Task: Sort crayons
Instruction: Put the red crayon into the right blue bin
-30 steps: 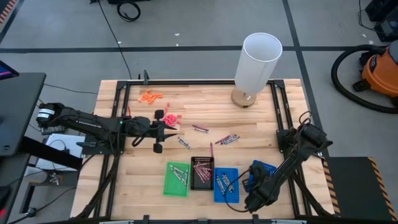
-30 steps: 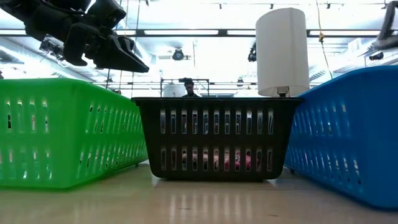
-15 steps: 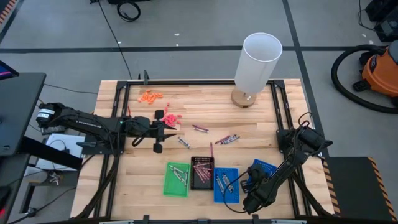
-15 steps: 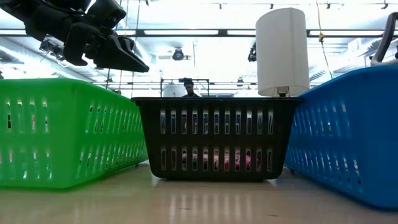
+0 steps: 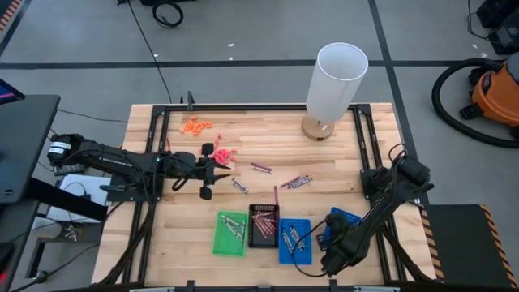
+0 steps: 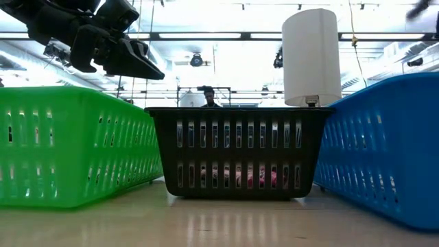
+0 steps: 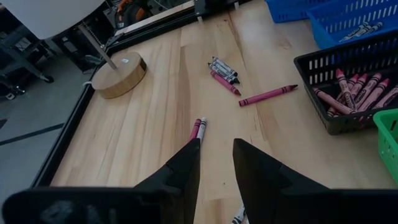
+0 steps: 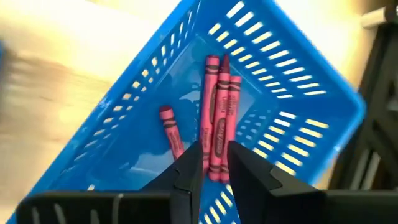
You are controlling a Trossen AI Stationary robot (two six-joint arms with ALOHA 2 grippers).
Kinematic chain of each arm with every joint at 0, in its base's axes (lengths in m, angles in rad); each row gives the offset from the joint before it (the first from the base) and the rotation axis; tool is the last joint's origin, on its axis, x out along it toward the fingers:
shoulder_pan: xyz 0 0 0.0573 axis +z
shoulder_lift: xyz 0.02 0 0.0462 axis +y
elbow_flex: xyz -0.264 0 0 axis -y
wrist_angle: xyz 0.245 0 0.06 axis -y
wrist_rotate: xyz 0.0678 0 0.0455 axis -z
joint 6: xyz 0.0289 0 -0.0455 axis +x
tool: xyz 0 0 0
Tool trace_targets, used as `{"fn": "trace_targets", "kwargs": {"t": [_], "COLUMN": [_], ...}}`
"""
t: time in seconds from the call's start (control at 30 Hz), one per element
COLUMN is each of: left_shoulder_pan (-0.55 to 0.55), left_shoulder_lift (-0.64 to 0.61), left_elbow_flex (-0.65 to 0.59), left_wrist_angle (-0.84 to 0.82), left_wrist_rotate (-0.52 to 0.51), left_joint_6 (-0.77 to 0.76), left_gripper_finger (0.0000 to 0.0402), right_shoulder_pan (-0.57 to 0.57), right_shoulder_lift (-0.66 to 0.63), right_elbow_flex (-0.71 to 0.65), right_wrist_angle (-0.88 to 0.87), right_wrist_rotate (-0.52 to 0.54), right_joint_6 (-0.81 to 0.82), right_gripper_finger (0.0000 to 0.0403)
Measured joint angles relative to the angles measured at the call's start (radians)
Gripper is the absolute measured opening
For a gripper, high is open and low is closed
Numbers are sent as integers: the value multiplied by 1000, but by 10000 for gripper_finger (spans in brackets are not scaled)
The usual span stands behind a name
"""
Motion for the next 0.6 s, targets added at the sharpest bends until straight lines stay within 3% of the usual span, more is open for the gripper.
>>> {"fn": "trace_targets", "kwargs": {"t": [0.17, 0.33, 0.6], "left_shoulder_pan": [0, 0, -2], "left_shoulder_lift": [0, 0, 0], "left_elbow_flex": [0, 0, -1], "left_wrist_angle": [-1, -28, -108], "left_wrist_rotate": [0, 0, 0], "left_joint_6": [-1, -41, -126], "left_gripper_finger": [105, 105, 105], "right_shoulder_pan": [-6, -11, -97], "right_shoulder_lift": [-102, -178, -192], "right_elbow_flex": [0, 0, 0], "right_wrist_angle": [-46, -84, -111], "right_wrist_rotate": [45, 267, 461], "right_joint_6": [-4, -29, -240], "right_gripper_finger": [83, 83, 83]}}
